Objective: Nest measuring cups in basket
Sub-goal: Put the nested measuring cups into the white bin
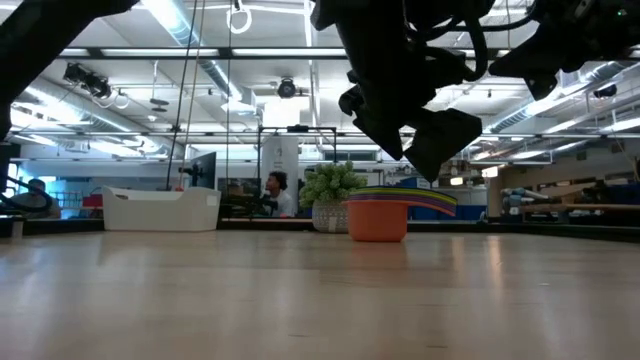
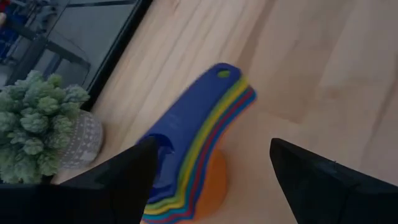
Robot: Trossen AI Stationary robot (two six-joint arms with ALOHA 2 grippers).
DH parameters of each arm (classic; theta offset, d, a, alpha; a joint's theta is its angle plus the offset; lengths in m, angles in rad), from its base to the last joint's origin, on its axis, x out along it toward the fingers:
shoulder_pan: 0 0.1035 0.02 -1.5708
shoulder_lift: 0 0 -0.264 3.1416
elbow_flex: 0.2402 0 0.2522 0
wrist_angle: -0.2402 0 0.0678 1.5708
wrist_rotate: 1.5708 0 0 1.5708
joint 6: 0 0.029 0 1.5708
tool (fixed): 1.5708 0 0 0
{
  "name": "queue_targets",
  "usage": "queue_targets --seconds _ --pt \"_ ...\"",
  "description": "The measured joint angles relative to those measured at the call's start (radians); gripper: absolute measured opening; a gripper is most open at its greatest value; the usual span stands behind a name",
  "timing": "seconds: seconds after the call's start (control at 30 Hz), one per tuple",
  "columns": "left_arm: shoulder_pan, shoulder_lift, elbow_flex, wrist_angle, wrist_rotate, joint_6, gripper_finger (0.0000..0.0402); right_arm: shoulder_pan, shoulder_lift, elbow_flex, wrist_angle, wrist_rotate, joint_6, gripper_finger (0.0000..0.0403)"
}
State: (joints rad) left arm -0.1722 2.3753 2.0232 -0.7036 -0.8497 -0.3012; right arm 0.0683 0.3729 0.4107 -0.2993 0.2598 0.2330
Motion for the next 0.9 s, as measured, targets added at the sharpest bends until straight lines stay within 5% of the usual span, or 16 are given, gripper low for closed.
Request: queue_targets --seconds 0.9 --pt "0.038 0.035 -0.001 -0.044 -0.011 -0.003 0.0316 0.0 0.0 0.0 0.037 0.0 0.0 0.0014"
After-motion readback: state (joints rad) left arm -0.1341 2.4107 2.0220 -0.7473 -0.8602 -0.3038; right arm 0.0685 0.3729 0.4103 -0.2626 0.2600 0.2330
